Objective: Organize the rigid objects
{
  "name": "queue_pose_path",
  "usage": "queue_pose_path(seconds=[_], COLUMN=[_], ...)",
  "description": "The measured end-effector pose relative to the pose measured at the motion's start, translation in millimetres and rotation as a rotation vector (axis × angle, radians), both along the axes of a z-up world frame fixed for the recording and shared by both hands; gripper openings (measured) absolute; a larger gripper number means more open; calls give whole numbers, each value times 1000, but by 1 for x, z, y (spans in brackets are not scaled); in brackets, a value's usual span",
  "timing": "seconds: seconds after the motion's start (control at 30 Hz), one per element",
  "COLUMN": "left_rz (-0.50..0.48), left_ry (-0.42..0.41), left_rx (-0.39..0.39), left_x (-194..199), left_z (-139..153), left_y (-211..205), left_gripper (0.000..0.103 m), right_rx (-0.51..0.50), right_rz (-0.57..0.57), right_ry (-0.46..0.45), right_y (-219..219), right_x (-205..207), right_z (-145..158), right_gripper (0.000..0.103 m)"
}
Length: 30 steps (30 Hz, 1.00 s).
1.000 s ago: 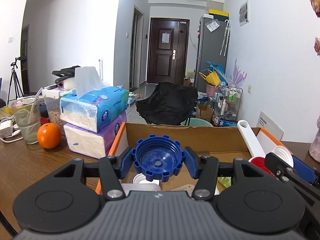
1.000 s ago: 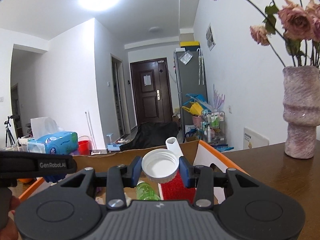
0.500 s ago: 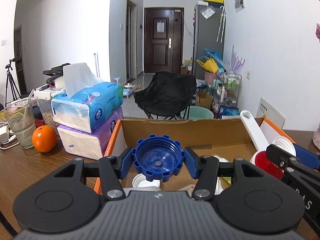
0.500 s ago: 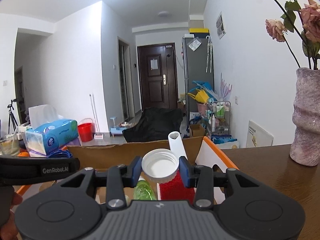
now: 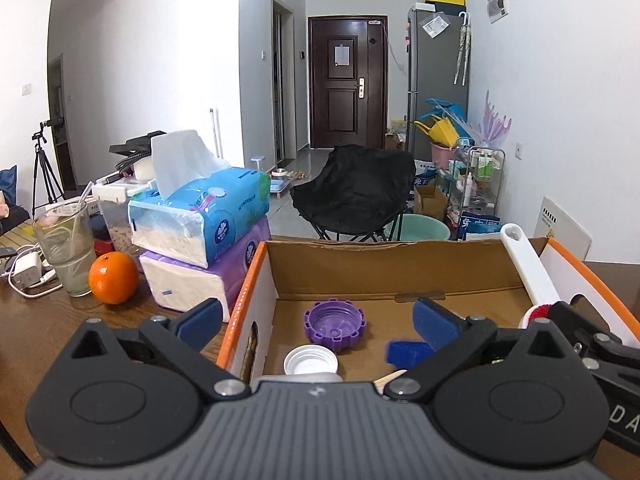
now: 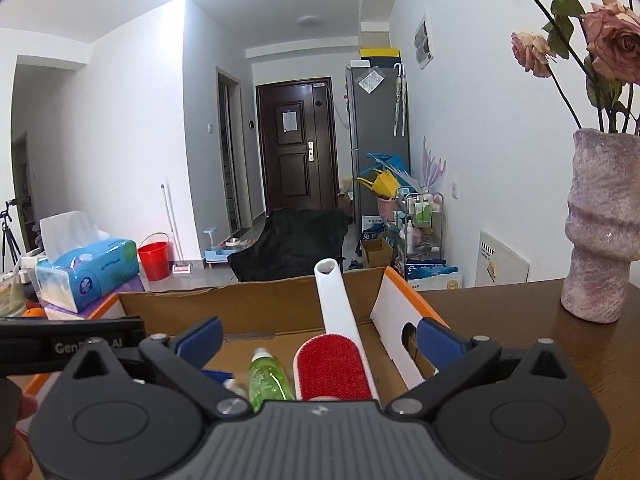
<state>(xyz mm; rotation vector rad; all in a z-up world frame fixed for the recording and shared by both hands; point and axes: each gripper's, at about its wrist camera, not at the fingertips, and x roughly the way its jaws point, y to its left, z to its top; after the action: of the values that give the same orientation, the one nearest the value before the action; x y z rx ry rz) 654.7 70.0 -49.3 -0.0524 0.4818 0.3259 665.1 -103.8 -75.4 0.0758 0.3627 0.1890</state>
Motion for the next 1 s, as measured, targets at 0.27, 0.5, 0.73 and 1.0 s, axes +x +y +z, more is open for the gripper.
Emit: queue_pose_path(seconds=[0.27, 0.5, 0.73, 1.0], left_rz=[8, 10, -21, -47], left_ry=[7, -24, -37, -18], left_rx=[-6, 3, 25, 32], left_x=[-2, -18, -43, -75], left_z=[2, 15, 27, 33], left_y=[3, 4, -3, -12], left_gripper=[103, 103, 103, 103], right_rx=[2, -10, -18, -26], right_rz=[-15, -37, -45, -45], right_ry=[5, 7, 3, -4], right_y=[-1, -8, -19, -29], right_x=[-1, -14, -32, -65], right_z=[2, 10, 21, 32], right_gripper=[103, 103, 103, 103])
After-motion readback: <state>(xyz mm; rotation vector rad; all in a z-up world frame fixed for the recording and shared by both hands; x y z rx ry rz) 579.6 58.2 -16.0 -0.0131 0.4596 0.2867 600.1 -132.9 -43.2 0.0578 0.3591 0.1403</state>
